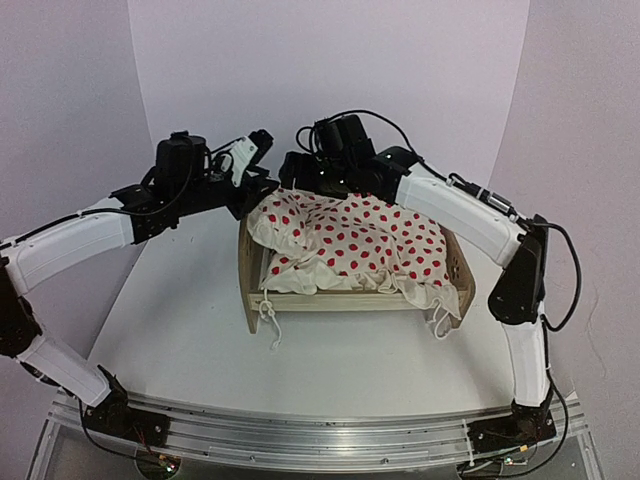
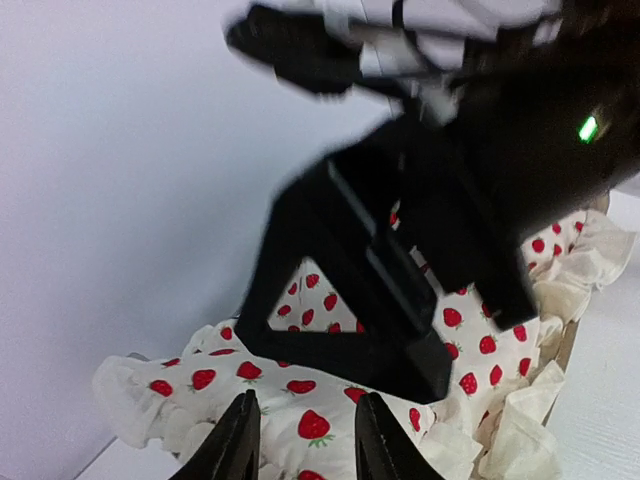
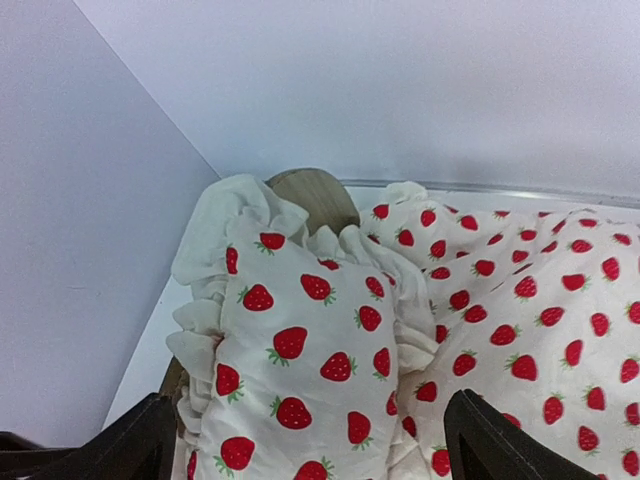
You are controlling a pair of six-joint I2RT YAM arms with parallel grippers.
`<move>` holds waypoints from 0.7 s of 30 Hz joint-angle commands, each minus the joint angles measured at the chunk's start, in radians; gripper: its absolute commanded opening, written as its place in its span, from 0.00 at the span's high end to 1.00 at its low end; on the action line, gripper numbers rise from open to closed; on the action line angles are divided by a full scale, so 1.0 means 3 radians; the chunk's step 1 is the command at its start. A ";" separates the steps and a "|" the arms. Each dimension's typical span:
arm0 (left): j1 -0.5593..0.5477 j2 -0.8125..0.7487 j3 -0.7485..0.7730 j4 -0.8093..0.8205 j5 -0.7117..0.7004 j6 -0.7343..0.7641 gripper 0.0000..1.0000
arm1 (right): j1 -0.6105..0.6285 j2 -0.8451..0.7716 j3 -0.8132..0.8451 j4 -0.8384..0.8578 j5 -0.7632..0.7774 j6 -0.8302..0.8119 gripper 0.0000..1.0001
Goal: Set up the pet bed
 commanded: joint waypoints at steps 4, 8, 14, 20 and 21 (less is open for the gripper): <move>-0.0056 0.0774 0.0761 -0.0805 -0.0779 0.0768 0.74 | -0.0204 -0.1082 -0.0737 -0.0018 0.0637 -0.0570 0.03; -0.0089 0.1002 0.0919 -0.1459 -0.0961 0.1013 0.80 | -0.0415 -0.1558 -0.1348 0.0031 0.0685 -0.0457 0.03; -0.0204 0.1308 0.1106 -0.1838 -0.1570 0.1587 0.84 | -0.0530 -0.1762 -0.1701 0.0141 0.0621 -0.0542 0.02; -0.0207 0.1408 0.1394 -0.2033 -0.1414 0.1431 0.80 | -0.0840 -0.1825 -0.1877 0.0165 0.0277 -0.0479 0.02; -0.0204 0.1397 0.1481 -0.2061 -0.1313 0.1323 0.77 | -0.0919 -0.1837 -0.1917 0.0158 0.0203 -0.0489 0.02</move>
